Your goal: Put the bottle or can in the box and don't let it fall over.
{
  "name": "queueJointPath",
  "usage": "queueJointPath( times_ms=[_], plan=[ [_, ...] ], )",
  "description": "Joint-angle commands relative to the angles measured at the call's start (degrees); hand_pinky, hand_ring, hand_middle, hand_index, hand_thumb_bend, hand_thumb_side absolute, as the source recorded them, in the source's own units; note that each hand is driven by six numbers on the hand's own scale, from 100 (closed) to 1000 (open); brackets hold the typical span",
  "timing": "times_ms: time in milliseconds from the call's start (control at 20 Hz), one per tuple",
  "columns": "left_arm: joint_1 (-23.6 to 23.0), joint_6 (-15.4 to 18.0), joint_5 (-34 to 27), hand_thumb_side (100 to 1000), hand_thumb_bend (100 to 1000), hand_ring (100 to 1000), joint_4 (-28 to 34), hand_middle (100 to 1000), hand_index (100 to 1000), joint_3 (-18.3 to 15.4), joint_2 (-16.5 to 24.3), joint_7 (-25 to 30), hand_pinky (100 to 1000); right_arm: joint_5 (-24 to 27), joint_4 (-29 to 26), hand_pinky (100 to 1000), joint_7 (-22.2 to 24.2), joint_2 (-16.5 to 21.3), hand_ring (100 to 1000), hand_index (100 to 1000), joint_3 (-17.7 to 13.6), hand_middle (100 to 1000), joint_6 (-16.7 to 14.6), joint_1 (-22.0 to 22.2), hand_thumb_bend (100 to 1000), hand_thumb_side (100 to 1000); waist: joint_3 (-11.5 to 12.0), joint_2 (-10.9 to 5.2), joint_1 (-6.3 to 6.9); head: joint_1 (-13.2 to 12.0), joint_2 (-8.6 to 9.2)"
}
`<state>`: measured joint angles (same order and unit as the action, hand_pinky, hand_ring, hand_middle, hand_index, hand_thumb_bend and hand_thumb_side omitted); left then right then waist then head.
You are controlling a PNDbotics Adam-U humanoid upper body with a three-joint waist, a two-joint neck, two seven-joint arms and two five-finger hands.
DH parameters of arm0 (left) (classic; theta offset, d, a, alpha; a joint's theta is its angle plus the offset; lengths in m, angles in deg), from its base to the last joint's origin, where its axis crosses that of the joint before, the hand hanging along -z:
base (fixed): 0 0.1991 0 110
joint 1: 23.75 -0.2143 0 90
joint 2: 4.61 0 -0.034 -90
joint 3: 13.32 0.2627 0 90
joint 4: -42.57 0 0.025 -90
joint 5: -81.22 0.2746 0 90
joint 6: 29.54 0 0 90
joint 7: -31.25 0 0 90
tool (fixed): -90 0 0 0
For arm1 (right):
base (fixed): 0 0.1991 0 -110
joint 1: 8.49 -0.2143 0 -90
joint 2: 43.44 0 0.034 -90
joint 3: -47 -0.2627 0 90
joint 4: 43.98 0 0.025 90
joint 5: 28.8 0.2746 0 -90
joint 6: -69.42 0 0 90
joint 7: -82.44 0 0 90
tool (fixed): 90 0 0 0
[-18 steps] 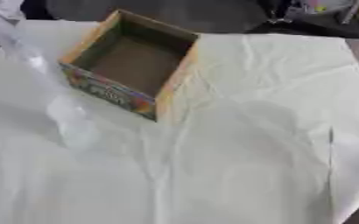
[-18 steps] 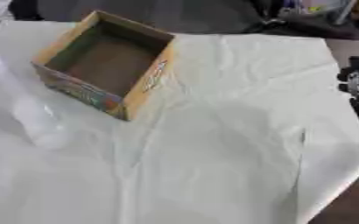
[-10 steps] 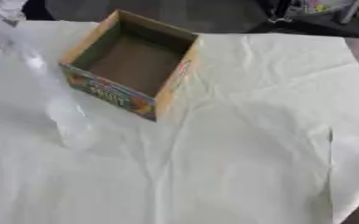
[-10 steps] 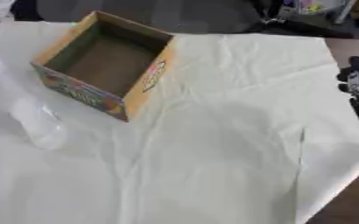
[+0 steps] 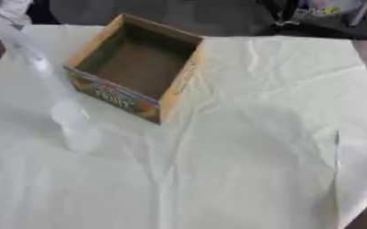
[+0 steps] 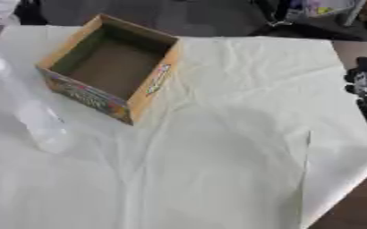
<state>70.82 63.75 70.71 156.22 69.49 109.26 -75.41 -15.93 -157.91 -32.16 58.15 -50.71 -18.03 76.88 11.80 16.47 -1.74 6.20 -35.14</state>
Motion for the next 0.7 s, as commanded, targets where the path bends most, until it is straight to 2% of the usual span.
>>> queueJointPath(
  times_ms=[50, 350, 550, 700],
  plan=[
    [-0.3, 0.3, 3.3, 906, 107, 830, 0.9, 815, 840, -0.7, 6.0, 3.8, 814, -0.5, -0.7, 729, -0.3, 2.1, 727, 739, -0.7, 615, 0.0, 0.3, 100, 558, 0.4, -1.45, 0.38, 0.5, -0.41],
    [-0.9, 0.3, 8.4, 914, 100, 826, 0.9, 810, 849, -1.6, 12.7, 11.2, 815, -0.8, -0.7, 728, -0.5, 2.4, 725, 737, -0.9, 612, 0.2, 1.4, 100, 559, 1.5, -2.20, 0.74, 1.7, -0.76],
    [-1.4, -0.4, 10.9, 939, 100, 824, 0.9, 807, 856, -1.1, 16.7, 16.0, 816, -1.0, -0.7, 728, -0.8, 2.7, 722, 736, -1.0, 610, 0.3, 2.1, 100, 561, 2.1, -2.58, 0.91, 2.8, -1.06],
    [-1.3, -0.9, 13.1, 951, 100, 824, 0.9, 806, 861, -0.4, 19.3, 21.6, 819, -1.2, -0.7, 728, -0.9, 2.7, 720, 734, -1.1, 608, 0.4, 2.7, 100, 562, 2.8, -2.82, 0.97, 3.6, -1.08]
  ],
)
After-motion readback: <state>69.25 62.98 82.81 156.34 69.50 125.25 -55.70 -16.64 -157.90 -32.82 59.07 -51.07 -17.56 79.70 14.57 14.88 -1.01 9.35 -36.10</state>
